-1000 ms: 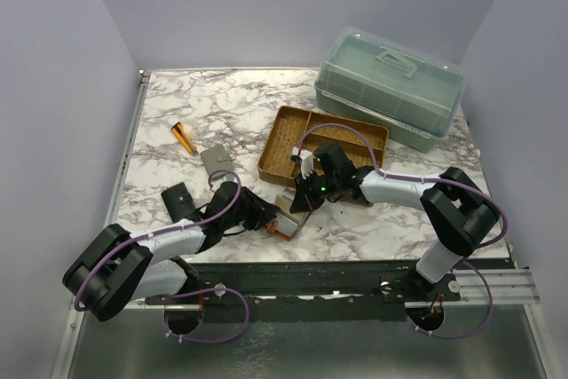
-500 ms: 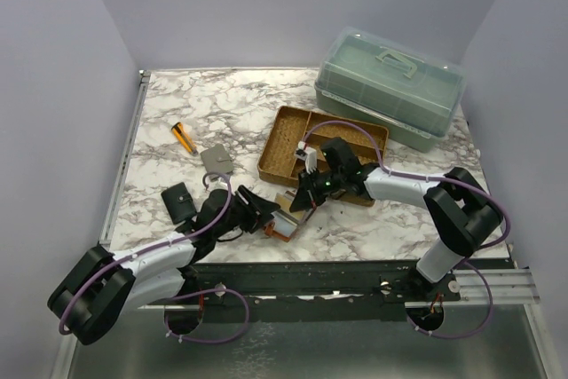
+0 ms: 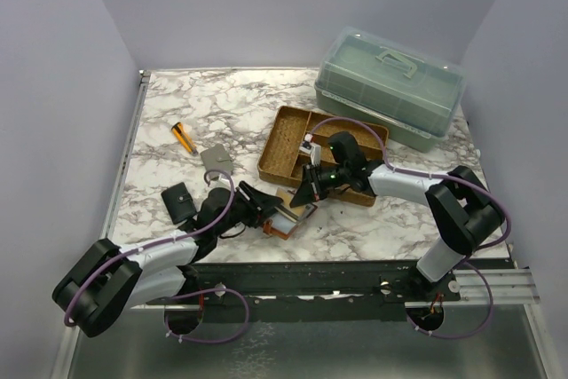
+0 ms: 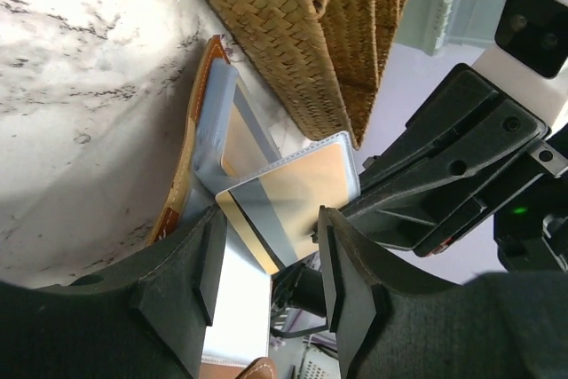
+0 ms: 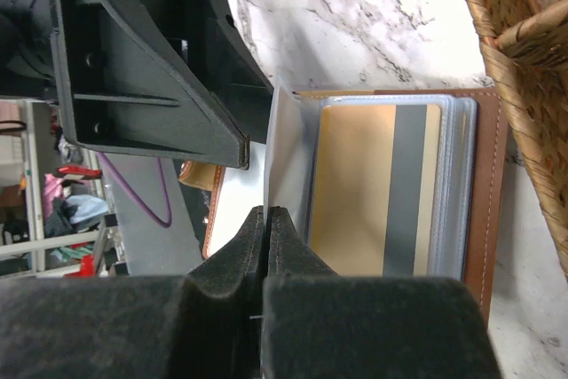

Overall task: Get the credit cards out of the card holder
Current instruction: Pick up the card holder from the corner of the board, then remove the credit card from the card holder, then place the object.

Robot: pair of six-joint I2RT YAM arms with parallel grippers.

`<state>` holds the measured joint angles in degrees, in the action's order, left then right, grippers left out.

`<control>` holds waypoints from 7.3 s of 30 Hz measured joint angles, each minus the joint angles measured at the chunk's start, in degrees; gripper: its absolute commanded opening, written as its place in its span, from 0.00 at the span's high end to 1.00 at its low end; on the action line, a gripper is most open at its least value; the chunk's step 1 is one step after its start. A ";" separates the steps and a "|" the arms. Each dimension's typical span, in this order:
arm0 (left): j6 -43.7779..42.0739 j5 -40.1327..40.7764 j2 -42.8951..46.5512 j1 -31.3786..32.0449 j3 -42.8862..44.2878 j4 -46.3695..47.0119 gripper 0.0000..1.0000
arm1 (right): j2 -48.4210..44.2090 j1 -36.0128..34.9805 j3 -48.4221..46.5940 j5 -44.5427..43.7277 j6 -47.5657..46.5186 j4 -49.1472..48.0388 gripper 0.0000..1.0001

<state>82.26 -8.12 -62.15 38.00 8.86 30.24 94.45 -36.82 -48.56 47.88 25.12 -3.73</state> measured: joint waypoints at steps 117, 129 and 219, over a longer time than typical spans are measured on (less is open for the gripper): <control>-25.90 -39.04 7.91 -6.75 12.87 6.12 1.00 | 1.29 8.00 4.13 35.95 10.97 -27.47 0.82; -29.38 -41.18 10.25 -9.84 15.21 2.71 1.00 | -2.78 10.01 7.56 38.77 18.29 -40.85 1.00; -68.65 -17.97 -66.05 -17.11 95.80 -58.86 1.00 | -15.39 35.80 -6.03 16.09 -27.08 16.68 1.00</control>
<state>13.61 -26.09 -128.20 20.88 104.66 -28.62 79.07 -1.02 -54.59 63.96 -1.96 12.95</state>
